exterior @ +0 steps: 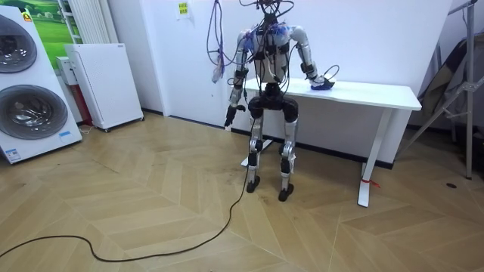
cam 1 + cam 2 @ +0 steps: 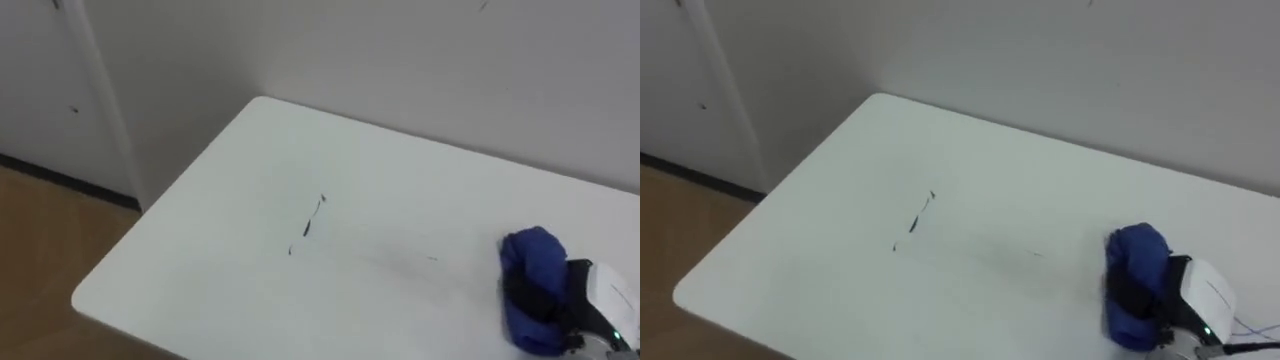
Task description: Wipe table
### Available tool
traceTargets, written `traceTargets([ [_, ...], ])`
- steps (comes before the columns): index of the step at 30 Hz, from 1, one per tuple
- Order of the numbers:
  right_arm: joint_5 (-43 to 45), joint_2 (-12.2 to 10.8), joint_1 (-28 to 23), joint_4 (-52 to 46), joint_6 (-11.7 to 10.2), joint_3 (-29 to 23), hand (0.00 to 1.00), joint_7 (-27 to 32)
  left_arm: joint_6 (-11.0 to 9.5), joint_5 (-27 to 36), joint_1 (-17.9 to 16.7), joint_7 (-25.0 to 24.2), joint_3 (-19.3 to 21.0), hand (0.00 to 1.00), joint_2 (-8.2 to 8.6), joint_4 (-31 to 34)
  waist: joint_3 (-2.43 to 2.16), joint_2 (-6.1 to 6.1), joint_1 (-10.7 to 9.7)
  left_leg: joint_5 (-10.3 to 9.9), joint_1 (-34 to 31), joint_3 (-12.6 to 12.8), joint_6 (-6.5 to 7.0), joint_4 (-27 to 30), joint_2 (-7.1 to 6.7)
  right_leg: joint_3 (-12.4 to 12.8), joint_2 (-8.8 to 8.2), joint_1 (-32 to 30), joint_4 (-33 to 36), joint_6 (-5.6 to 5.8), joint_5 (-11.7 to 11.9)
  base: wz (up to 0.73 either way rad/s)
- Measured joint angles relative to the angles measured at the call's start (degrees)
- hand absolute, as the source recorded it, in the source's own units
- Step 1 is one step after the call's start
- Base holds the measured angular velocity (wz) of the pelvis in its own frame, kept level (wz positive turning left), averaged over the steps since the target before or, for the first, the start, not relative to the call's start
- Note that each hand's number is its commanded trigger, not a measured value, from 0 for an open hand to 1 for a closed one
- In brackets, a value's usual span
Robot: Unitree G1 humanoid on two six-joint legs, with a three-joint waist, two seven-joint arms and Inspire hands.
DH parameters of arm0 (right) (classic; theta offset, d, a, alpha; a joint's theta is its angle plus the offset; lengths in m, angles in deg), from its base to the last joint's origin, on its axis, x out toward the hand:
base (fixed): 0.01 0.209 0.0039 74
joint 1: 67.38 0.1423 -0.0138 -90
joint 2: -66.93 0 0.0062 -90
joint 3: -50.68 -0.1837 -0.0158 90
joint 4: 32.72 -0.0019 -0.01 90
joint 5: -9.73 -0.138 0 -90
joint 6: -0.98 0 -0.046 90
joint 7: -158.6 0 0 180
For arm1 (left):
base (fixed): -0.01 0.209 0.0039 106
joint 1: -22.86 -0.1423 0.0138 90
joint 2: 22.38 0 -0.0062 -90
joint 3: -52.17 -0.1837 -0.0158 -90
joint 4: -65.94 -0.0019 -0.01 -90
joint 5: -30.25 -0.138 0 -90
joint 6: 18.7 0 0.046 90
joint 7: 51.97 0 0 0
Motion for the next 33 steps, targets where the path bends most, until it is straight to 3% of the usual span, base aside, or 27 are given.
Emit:
traceTargets([
  [2,0.9,-2.0,3.8,-1.0,4.4,3.6,1.00,-1.8,-0.6,0.2,2.1,1.7,-0.8,0.00,0.26,-2.1,0.18,0.65,3.0,-0.9,-0.1,1.5,0.02,1.0,0.77,-0.3,0.28,-3.4,3.6,-0.28,-0.2,-1.16],
  [4,1.2,-4.1,6.1,-3.5,7.2,9.0,1.00,-4.5,0.1,0.6,3.9,2.3,-0.8,0.00,0.29,-4.2,0.28,0.66,5.7,-1.7,-0.2,2.1,0.05,1.9,1.40,-1.8,0.17,-6.1,6.1,-1.52,0.0,-1.24],
  [6,2.7,-6.9,8.5,-6.0,8.6,15.3,1.00,-7.9,0.6,0.6,4.9,2.5,-0.8,0.00,0.23,-4.2,0.60,0.14,7.2,-2.5,-1.3,3.4,-0.06,3.2,2.13,-3.2,-0.13,-8.2,7.5,-2.39,0.4,-0.80],
  [7,3.7,-9.2,10.1,-7.4,9.5,17.8,1.00,-10.0,0.6,0.3,5.9,2.5,-0.8,0.00,0.26,-4.2,0.60,-0.15,9.1,-2.8,-2.3,4.5,0.30,3.7,2.86,-4.4,-0.32,-9.4,7.6,-2.83,0.8,-0.33],
  [9,4.0,-12.0,14.1,-6.7,9.7,20.7,1.00,-12.4,0.6,-0.2,7.4,2.5,-1.0,0.00,0.21,-4.1,0.94,-0.29,11.4,-3.1,-4.8,5.5,-0.12,5.5,4.48,-6.5,-1.92,-11.5,11.5,-1.76,0.2,0.06],
  [11,3.8,-13.1,18.5,-3.7,8.4,21.8,1.00,-13.4,0.4,-0.1,7.9,2.3,-0.9,0.00,-0.37,-2.1,1.44,-1.20,14.2,-2.0,-6.5,6.8,-2.10,5.4,5.89,-5.6,-8.60,-12.2,15.2,0.71,-1.3,0.54],
  [13,1.7,-13.0,21.0,-1.5,7.2,21.8,1.00,-12.4,0.5,0.4,6.0,1.8,-0.8,0.00,-1.77,-0.4,1.50,-1.60,15.5,-1.3,-7.8,5.4,-3.37,5.3,7.15,-4.1,-10.77,-11.8,8.7,1.79,-0.6,0.35],
  [15,0.8,-12.3,20.1,-1.1,4.9,21.8,1.00,-9.9,0.8,0.6,5.0,0.9,-0.6,0.00,-3.69,0.1,1.49,-2.22,14.5,-0.6,-8.8,2.3,-5.27,5.1,9.17,-4.0,-10.75,-10.6,2.1,2.00,2.2,0.64],
  [16,0.1,-11.5,19.2,-0.6,2.9,21.7,1.00,-8.2,0.8,0.6,5.1,0.6,-0.6,0.00,-4.96,0.2,1.54,-2.75,12.9,-0.6,-9.6,-0.1,-6.84,5.3,10.40,-4.7,-10.40,-9.7,-0.5,1.86,4.9,1.12],
  [17,0.2,-11.1,18.4,0.8,0.6,21.1,1.00,-6.6,0.7,0.3,5.2,0.4,-0.6,0.00,-6.52,0.2,1.67,-3.55,10.2,-0.8,-10.3,-1.3,-8.64,6.3,11.60,-4.8,-9.58,-9.0,-1.1,1.89,9.3,1.36],
  [18,0.1,-9.9,16.1,1.1,-1.6,20.3,1.00,-5.5,0.6,-0.1,5.3,0.4,-0.5,0.00,-7.27,0.2,1.43,-4.22,8.1,-0.4,-10.2,-1.3,-10.49,6.4,12.61,-6.2,-9.11,-8.0,0.5,6.24,7.2,1.08],
  [19,0.2,-9.1,14.7,1.0,-2.9,19.4,1.00,-4.7,0.4,-0.1,5.5,0.4,-0.5,0.00,-7.26,0.1,1.40,-4.16,7.2,-0.1,-9.9,-1.1,-11.20,6.2,13.44,-7.1,-8.29,-7.2,0.6,6.29,5.8,0.73],
  [20,0.1,-6.7,12.1,0.7,-4.5,17.8,1.00,-3.0,0.1,0.0,5.6,0.3,-0.7,0.00,-6.93,0.0,1.31,-3.62,5.6,0.7,-9.6,-0.2,-12.62,5.0,15.48,-8.8,-6.65,-6.3,0.6,6.22,3.9,0.37],
  [21,-0.5,-4.6,9.9,0.7,-5.0,15.3,1.00,-1.5,0.1,-0.1,5.8,0.3,-0.7,0.00,-6.25,-0.5,1.34,-2.67,4.4,2.1,-9.1,1.1,-13.27,3.7,17.05,-9.5,-5.44,-6.5,1.7,5.31,3.0,0.23],
  [22,-0.9,-3.7,8.7,0.7,-5.0,13.8,1.00,-1.0,0.0,-0.2,6.1,0.2,-0.7,0.00,-5.91,-0.9,1.25,-2.52,4.1,2.7,-9.0,2.1,-13.24,3.0,17.29,-9.7,-5.35,-6.7,2.3,5.03,2.2,0.24],
  [24,-2.2,-0.8,5.3,0.7,-4.8,9.9,1.00,0.7,0.1,-0.2,6.9,0.3,-1.1,0.00,-4.40,-2.0,0.91,-2.00,0.8,4.4,-9.0,3.8,-13.00,2.1,17.85,-10.7,-5.25,-7.0,4.7,4.51,-0.4,0.41],
  [27,-3.0,-0.8,5.2,0.7,-4.2,8.5,1.00,1.0,0.3,-0.1,7.6,0.3,-2.8,0.00,-3.29,-2.5,0.80,-1.79,-0.5,5.2,-8.7,5.2,-12.28,1.5,17.86,-11.0,-4.87,-7.3,5.4,3.89,-1.1,0.10],
  [30,-2.9,-3.5,6.6,-1.9,0.5,8.7,1.00,0.6,0.4,0.0,8.9,1.8,-3.1,0.00,-0.53,-2.5,0.75,-1.48,1.2,5.1,-8.4,6.9,-11.91,2.1,17.82,-9.5,-4.24,-8.5,6.0,3.25,-1.1,-0.36],
  [32,-2.0,-5.4,10.2,-4.8,6.1,11.0,1.00,-2.7,0.5,0.0,8.9,2.7,-3.1,0.00,0.66,-3.9,0.74,-0.88,4.6,3.9,-7.6,7.5,-10.05,2.1,17.69,-4.3,-2.89,-11.8,7.2,2.33,-0.7,-1.05],
  [33,-1.0,-6.0,11.1,-5.8,7.1,11.9,1.00,-4.1,0.6,0.0,8.8,2.7,-3.0,0.00,0.59,-4.3,0.73,-0.80,5.1,3.8,-7.7,7.4,-9.78,2.1,17.62,-3.5,-2.61,-12.4,7.2,1.98,-0.3,-0.91],
])
